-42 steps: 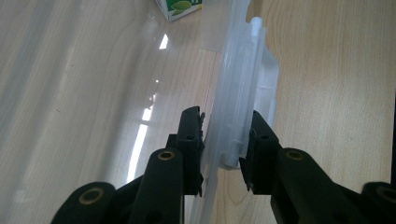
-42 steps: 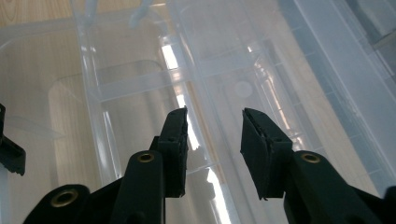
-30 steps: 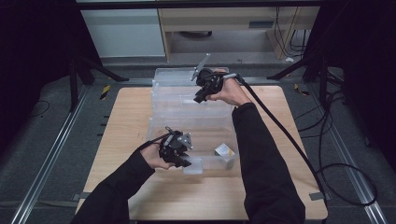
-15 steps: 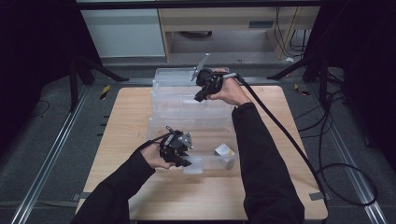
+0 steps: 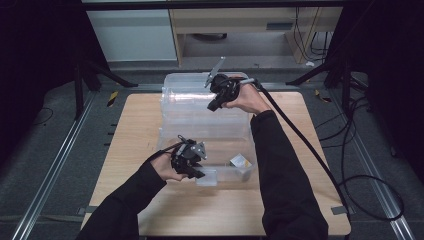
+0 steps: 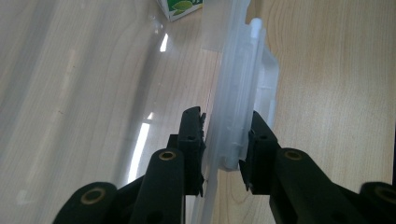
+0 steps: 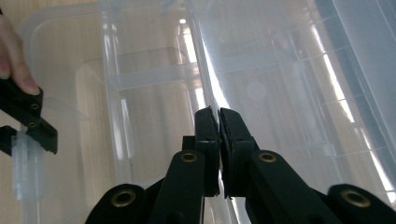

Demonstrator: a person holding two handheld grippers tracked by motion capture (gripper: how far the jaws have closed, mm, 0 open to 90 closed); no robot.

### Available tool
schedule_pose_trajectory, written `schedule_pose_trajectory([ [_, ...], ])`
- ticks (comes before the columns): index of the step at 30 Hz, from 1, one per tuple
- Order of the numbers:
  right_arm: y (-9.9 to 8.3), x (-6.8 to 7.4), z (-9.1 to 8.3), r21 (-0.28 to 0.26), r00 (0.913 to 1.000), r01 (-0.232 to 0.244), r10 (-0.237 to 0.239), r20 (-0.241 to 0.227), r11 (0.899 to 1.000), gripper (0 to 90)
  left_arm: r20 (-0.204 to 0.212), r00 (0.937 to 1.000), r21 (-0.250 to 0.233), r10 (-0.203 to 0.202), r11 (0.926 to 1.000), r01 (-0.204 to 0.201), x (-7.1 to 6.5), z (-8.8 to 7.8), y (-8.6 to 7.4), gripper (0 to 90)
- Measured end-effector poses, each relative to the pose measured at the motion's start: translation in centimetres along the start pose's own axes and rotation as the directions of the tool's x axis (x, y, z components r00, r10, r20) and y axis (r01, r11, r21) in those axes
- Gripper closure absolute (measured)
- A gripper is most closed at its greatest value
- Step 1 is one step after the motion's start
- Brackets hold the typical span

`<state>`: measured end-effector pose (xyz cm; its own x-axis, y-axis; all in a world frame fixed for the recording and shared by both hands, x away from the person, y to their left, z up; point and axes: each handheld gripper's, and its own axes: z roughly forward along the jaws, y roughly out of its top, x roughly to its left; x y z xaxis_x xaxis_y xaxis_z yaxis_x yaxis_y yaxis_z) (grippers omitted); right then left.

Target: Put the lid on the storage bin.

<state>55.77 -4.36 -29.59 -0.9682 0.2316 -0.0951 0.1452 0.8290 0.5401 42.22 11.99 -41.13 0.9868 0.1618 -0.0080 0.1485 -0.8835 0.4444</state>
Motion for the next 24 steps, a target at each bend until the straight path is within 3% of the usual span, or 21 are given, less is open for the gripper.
schedule_pose_trajectory([
  [7,0.1,1.1,-0.5,0.005,0.9994,0.032,-0.032,-0.016,0.999,88.0,-0.002,1.0000,0.004,0.004,1.0000,-0.004,0.0,0.0,0.0,72.0],
  [24,-0.1,3.7,-1.2,0.014,0.9982,0.059,-0.059,-0.008,0.998,88.7,0.003,1.0000,-0.008,-0.006,0.9999,0.006,0.0,0.1,-0.1,71.9],
])
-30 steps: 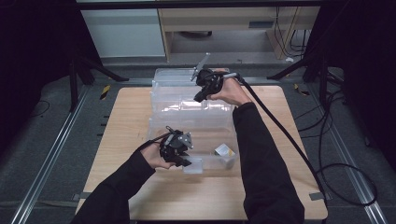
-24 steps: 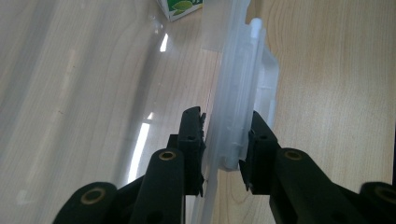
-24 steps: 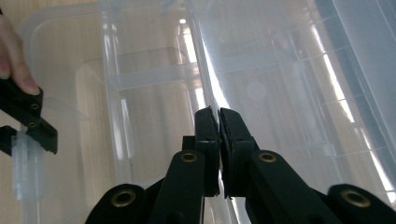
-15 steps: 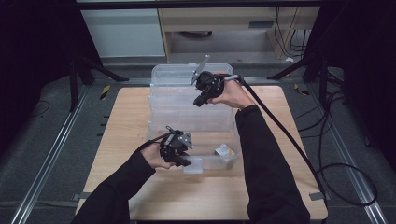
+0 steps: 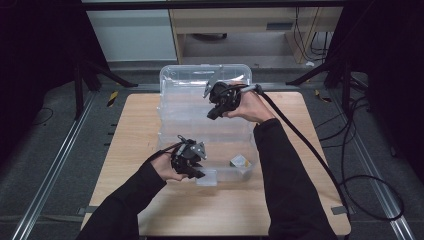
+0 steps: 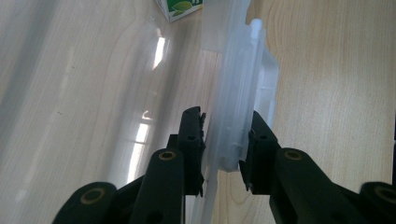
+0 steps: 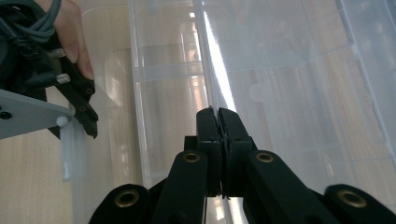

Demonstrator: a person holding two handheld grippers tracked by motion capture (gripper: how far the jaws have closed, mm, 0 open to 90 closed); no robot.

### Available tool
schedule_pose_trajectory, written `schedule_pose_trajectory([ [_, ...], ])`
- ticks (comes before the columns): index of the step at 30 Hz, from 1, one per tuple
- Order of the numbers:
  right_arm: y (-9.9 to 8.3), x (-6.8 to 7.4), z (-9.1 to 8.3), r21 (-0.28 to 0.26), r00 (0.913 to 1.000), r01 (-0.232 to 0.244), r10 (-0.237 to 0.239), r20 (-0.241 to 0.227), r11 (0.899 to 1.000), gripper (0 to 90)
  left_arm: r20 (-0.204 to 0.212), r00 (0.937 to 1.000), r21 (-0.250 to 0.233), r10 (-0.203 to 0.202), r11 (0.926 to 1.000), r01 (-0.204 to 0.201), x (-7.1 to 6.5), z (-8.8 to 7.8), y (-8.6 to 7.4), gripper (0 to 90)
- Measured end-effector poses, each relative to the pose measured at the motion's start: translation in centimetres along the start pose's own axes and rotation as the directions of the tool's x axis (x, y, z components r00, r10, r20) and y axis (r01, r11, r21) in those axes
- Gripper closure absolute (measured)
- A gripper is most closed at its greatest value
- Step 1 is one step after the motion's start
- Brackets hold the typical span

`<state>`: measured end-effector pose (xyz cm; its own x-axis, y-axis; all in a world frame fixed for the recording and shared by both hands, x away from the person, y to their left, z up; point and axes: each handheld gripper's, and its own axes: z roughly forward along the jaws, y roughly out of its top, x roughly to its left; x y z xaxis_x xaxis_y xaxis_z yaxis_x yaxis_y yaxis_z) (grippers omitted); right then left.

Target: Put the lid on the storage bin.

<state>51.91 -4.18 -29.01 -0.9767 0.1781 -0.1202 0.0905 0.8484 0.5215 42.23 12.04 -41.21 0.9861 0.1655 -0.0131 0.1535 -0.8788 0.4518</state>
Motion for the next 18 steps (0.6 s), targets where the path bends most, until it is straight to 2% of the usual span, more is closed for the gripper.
schedule_pose_trajectory([
  [12,-0.4,1.7,-0.2,0.004,0.9999,0.011,-0.011,-0.005,1.000,89.1,0.000,1.0000,0.001,0.006,1.0000,-0.006,0.0,0.0,0.0,71.9],
  [18,-0.3,2.9,-0.1,0.030,0.9990,0.041,-0.040,-0.018,0.999,89.6,-0.001,0.9999,0.000,0.012,0.9999,-0.012,0.0,0.0,0.0,71.9],
])
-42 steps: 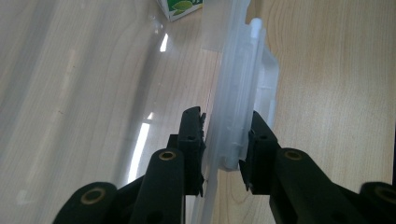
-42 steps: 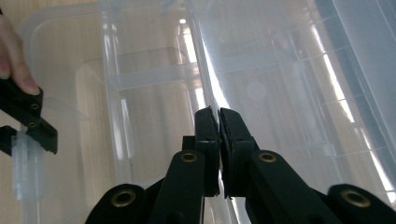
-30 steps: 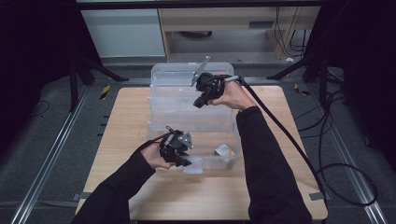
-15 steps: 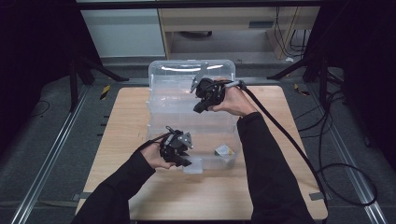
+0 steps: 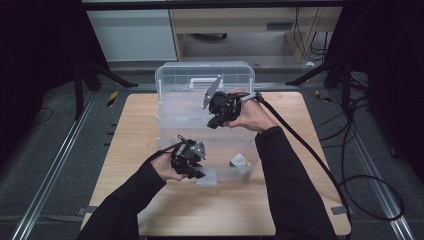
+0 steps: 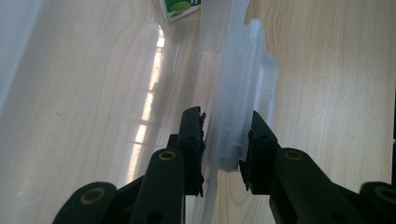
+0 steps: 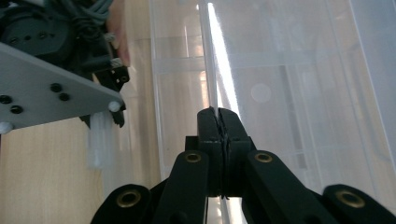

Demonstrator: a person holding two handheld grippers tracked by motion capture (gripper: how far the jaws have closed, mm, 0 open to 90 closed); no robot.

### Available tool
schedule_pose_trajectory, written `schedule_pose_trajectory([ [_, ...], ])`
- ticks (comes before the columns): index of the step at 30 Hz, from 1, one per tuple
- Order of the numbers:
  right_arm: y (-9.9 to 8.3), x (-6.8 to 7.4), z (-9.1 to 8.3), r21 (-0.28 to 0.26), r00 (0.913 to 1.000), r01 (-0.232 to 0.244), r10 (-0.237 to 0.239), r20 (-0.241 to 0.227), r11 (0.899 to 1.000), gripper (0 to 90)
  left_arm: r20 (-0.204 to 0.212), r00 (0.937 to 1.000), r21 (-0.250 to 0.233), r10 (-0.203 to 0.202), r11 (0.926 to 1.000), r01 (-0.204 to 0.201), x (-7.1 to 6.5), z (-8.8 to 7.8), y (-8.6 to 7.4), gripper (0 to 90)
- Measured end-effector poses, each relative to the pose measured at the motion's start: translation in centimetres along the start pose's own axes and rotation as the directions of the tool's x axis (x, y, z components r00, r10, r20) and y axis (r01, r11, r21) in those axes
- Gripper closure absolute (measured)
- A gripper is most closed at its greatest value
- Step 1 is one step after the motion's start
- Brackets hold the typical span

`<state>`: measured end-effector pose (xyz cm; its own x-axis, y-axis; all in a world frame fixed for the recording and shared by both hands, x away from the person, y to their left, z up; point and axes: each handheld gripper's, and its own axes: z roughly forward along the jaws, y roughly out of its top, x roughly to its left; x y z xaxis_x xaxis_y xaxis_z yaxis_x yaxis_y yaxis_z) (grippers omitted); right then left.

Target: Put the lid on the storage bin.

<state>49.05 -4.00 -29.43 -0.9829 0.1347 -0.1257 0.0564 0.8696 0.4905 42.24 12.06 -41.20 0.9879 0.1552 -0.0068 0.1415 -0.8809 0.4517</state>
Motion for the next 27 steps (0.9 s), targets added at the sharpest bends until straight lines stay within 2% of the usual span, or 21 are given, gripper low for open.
schedule_pose_trajectory([
  [10,-0.8,1.2,0.1,-0.022,0.9999,-0.014,0.014,-0.002,1.000,89.5,-0.014,0.9999,0.005,-0.004,1.0000,0.004,-0.2,0.0,0.1,71.8],
  [27,-1.9,3.1,1.0,-0.048,0.9994,-0.007,0.005,-0.036,0.999,89.4,-0.056,0.9983,0.030,0.012,0.9995,-0.010,-0.9,0.0,0.3,69.4],
])
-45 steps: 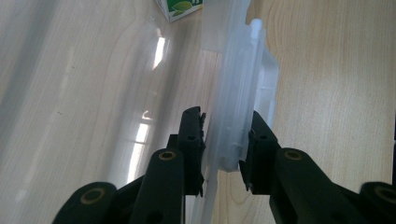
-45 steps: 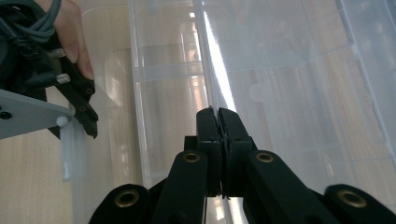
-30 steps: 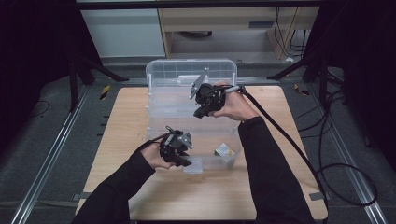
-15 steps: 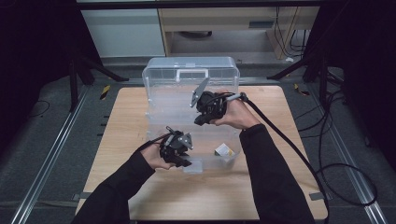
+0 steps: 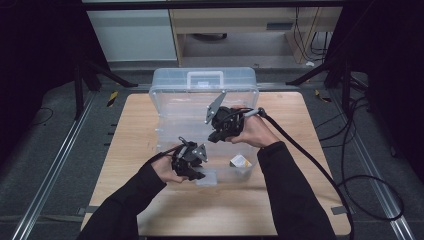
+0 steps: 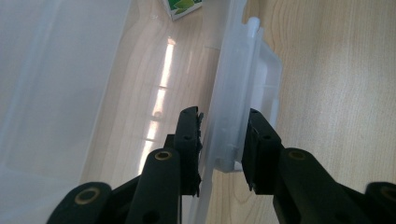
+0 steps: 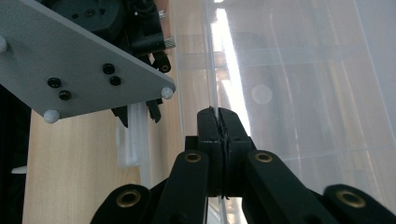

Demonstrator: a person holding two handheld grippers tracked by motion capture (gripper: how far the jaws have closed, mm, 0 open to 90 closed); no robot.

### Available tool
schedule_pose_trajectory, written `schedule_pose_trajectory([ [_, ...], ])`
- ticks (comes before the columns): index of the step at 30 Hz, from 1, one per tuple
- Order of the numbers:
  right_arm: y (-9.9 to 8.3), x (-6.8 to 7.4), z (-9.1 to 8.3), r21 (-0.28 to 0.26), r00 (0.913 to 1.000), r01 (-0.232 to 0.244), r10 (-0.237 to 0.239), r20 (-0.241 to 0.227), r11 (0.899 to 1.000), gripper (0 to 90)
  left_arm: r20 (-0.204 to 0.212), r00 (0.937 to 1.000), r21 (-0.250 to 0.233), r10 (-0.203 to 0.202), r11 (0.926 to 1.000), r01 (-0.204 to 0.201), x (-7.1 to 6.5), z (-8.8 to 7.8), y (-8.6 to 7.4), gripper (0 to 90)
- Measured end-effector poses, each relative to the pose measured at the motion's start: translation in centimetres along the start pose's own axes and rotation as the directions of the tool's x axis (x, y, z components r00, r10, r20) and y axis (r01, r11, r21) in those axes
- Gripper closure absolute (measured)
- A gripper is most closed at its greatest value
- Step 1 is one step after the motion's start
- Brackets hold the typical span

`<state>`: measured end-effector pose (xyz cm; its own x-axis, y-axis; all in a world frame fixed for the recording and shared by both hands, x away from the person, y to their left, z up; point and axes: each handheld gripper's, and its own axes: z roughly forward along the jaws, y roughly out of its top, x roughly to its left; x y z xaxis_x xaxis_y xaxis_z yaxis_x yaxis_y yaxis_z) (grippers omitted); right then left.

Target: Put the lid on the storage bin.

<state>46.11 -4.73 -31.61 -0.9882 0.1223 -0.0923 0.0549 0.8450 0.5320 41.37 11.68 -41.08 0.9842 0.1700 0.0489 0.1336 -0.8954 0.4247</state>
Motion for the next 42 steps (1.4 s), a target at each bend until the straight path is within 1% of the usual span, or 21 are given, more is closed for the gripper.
schedule_pose_trajectory([
  [3,-0.4,0.1,0.1,-0.008,0.9999,-0.001,0.001,-0.013,1.000,89.3,0.000,1.0000,-0.006,0.006,1.0000,-0.006,0.0,0.0,-0.1,69.0],
  [7,-0.4,0.4,0.2,-0.011,1.0000,0.003,-0.003,0.000,1.000,89.1,-0.012,0.9999,-0.004,0.012,0.9999,-0.012,-0.1,0.0,0.0,67.8],
  [9,-0.5,0.4,0.2,-0.011,1.0000,0.004,-0.004,0.003,1.000,89.0,-0.006,0.9999,-0.008,0.013,0.9999,-0.013,-0.2,-0.1,-0.1,64.4],
  [12,-0.5,0.5,0.2,-0.016,1.0000,-0.002,0.002,0.003,1.000,88.8,-0.006,1.0000,-0.020,0.001,0.9998,-0.001,-0.3,-0.6,-0.1,62.6],
  [13,-0.5,0.5,0.2,-0.016,1.0000,-0.002,0.002,0.004,1.000,88.8,0.004,0.9999,-0.040,-0.013,0.9991,0.014,-0.4,-1.0,-0.1,61.8],
  [16,-0.5,0.4,0.1,-0.012,1.0000,0.001,-0.001,0.004,1.000,88.5,0.001,0.9999,-0.080,-0.012,0.9967,0.012,-0.6,-2.4,-0.1,61.7],
  [20,-0.5,0.5,0.2,-0.015,1.0000,-0.003,0.004,0.008,1.000,88.3,-0.025,0.9996,-0.117,0.009,0.9931,-0.012,-1.0,-4.6,-0.1,62.0],
  [24,-0.5,0.5,0.2,-0.016,0.9999,-0.004,0.004,0.010,1.000,88.1,-0.055,0.9983,-0.177,-0.019,0.9842,0.009,-1.3,-6.9,-0.5,64.1],
  [27,-0.6,0.6,0.2,-0.018,0.9999,-0.010,0.010,0.012,1.000,87.9,-0.084,0.9947,-0.227,-0.059,0.9731,0.039,-1.0,-8.8,-1.2,65.8],
  [28,-0.6,0.6,0.2,-0.019,0.9999,-0.012,0.012,0.012,1.000,87.9,-0.144,0.9869,-0.237,-0.073,0.9708,0.037,-0.8,-9.6,-1.5,66.6],
  [29,-0.6,0.6,0.2,-0.020,0.9998,-0.013,0.013,0.012,1.000,87.8,-0.155,0.9836,-0.256,-0.092,0.9654,0.051,-0.6,-10.2,-1.8,68.4],
  [31,-0.6,0.6,0.2,-0.021,0.9998,-0.012,0.012,0.014,1.000,87.8,-0.162,0.9768,-0.298,-0.141,0.9507,0.088,-0.1,-11.1,-2.4,70.6],
  [34,-0.6,0.6,0.2,-0.020,0.9999,-0.010,0.010,0.013,1.000,87.7,-0.158,0.9603,-0.351,-0.230,0.9220,0.163,0.4,-12.1,-3.3,74.4],
  [35,-0.6,0.6,0.2,-0.019,0.9998,-0.012,0.012,0.013,1.000,87.7,-0.161,0.9517,-0.373,-0.261,0.9091,0.186,0.7,-12.4,-3.5,75.3],
  [36,-0.6,0.6,0.2,-0.019,0.9998,-0.012,0.012,0.013,1.000,87.6,-0.160,0.9394,-0.398,-0.303,0.8907,0.220,0.9,-12.7,-3.8,77.2],
  [37,-0.6,0.7,0.2,-0.017,0.9998,-0.013,0.014,0.013,1.000,87.6,-0.169,0.9316,-0.408,-0.322,0.8834,0.231,1.0,-12.9,-4.0,78.5],
  [38,-0.6,0.7,0.2,-0.016,0.9998,-0.014,0.014,0.014,1.000,87.6,-0.196,0.9162,-0.427,-0.349,0.8715,0.240,1.4,-13.2,-4.2,79.1],
  [39,-0.6,0.7,0.2,-0.015,0.9998,-0.011,0.011,0.014,1.000,87.6,-0.205,0.9067,-0.436,-0.368,0.8640,0.252,1.5,-13.3,-4.4,79.9],
  [40,-0.6,0.7,0.2,-0.016,0.9998,-0.016,0.016,0.014,1.000,87.5,-0.219,0.8896,-0.452,-0.401,0.8499,0.271,1.7,-13.4,-4.6,80.1],
  [41,-0.6,0.8,0.2,-0.015,0.9998,-0.017,0.017,0.014,1.000,87.5,-0.217,0.8824,-0.464,-0.417,0.8393,0.283,1.9,-13.5,-4.8,81.1],
  [42,-0.6,0.8,0.2,-0.015,0.9997,-0.018,0.018,0.014,1.000,87.4,-0.209,0.8702,-0.484,-0.446,0.8206,0.304,2.1,-13.5,-5.2,81.6],
])
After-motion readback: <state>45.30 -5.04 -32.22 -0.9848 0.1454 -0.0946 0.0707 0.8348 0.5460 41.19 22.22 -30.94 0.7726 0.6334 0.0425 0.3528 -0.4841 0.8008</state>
